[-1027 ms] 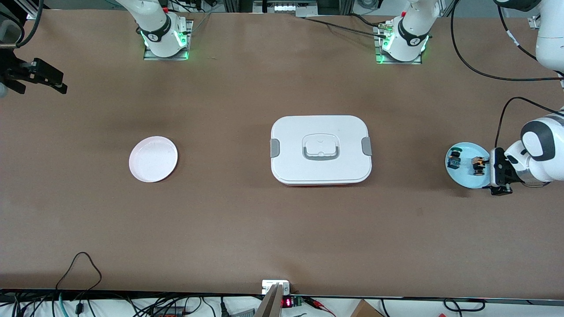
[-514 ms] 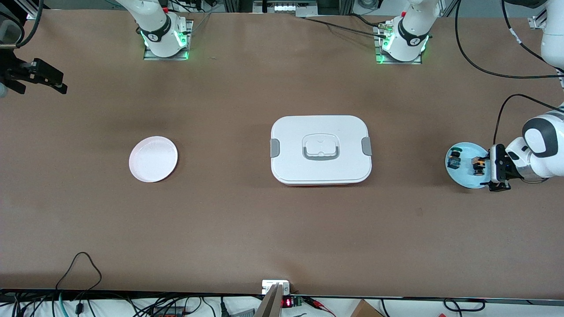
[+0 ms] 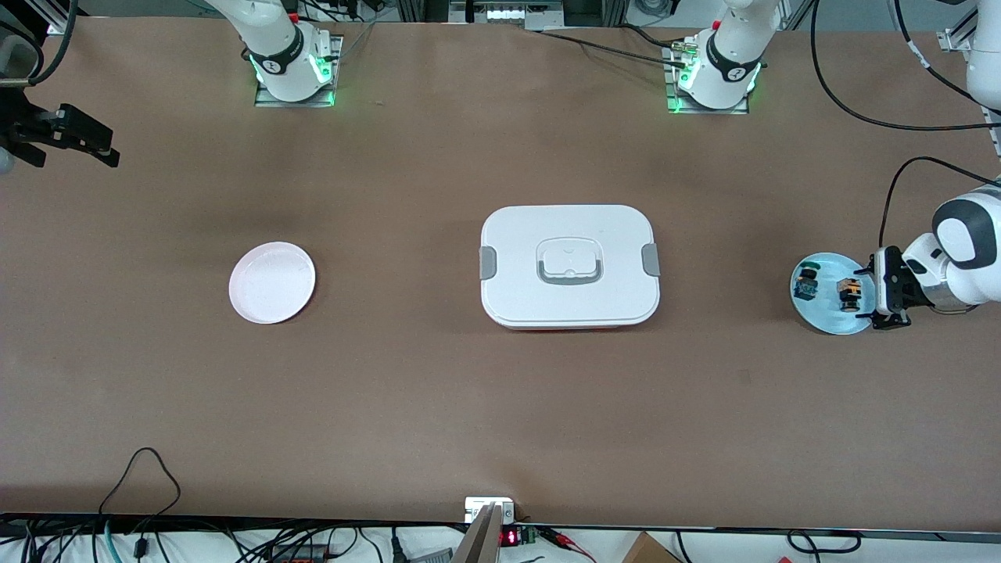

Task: Transfer orange switch to right arm and place
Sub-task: 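Lower the left gripper over the orange switch on the blue plate, then close the left gripper on the orange switch and lift it, then carry the orange switch with the left gripper while the right gripper approaches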

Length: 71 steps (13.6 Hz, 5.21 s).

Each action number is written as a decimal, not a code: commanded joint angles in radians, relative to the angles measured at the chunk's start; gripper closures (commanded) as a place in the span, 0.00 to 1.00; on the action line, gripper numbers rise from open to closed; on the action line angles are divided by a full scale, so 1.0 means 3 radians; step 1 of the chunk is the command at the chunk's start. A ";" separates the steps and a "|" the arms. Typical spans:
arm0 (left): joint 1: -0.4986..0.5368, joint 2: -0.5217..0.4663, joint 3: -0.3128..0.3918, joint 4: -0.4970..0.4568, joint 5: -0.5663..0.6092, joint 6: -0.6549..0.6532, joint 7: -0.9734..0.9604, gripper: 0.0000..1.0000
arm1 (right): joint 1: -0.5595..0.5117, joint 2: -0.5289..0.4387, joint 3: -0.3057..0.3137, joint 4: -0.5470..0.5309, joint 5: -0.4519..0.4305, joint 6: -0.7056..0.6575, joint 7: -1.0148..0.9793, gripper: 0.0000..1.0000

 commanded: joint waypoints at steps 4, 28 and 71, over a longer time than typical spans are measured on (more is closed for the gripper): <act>0.0056 -0.0125 -0.0052 -0.0278 -0.0084 0.0272 0.0116 0.00 | -0.0013 0.0021 -0.0003 0.0064 0.0043 -0.0021 0.0017 0.00; 0.0746 -0.0447 -0.1299 0.0957 -0.0095 -0.1683 -0.0005 1.00 | -0.0008 0.0057 0.0002 0.0064 0.0058 -0.0021 0.0043 0.00; -0.0282 -0.0635 -0.2256 0.0193 -0.4686 -0.1215 -0.0005 1.00 | 0.0196 0.0696 0.0028 -0.0309 0.3917 -0.0139 -0.0131 0.00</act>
